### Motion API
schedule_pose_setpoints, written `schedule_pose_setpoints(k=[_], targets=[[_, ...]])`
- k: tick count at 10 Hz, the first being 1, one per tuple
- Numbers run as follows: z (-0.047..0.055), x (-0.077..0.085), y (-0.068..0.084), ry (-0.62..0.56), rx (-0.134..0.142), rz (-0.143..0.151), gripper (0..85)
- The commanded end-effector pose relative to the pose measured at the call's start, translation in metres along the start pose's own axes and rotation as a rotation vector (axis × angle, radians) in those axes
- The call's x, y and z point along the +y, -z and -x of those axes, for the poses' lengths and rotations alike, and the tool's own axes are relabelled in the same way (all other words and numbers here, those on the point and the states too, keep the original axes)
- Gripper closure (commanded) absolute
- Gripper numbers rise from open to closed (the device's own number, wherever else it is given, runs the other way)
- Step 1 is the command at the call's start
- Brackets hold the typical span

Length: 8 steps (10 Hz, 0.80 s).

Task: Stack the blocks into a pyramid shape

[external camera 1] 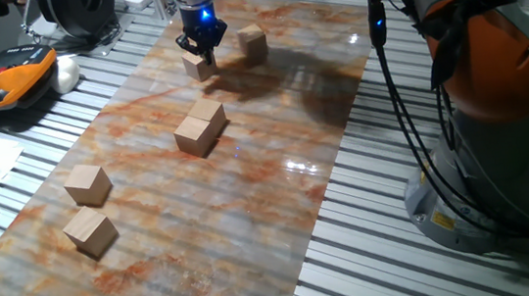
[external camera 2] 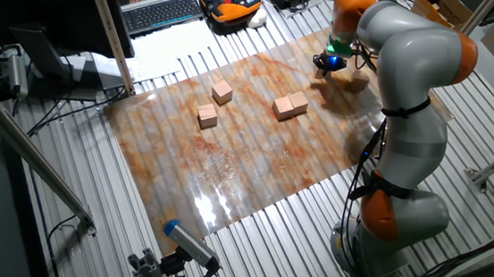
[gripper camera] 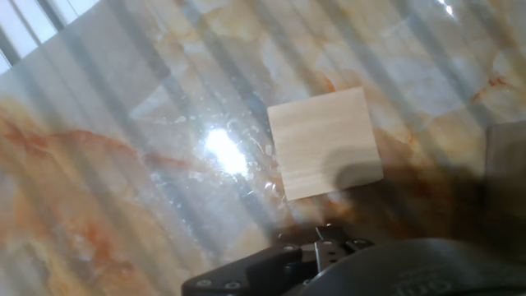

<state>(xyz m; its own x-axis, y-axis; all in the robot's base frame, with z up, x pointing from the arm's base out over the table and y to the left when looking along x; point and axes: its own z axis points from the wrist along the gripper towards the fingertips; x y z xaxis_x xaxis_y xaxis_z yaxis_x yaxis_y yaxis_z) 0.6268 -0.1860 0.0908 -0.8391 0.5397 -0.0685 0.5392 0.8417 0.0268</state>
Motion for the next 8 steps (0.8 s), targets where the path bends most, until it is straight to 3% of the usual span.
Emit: schedule_pose_setpoints(k=[1, 4, 8], targets=[[0.004, 0.001, 0.003, 0.001, 0.004, 0.0, 85.0], [0.023, 0.004, 0.017, 0.009, 0.02, -0.004, 85.0], [0.032, 0.009, 0.015, 0.02, -0.001, -0.023, 85.0]])
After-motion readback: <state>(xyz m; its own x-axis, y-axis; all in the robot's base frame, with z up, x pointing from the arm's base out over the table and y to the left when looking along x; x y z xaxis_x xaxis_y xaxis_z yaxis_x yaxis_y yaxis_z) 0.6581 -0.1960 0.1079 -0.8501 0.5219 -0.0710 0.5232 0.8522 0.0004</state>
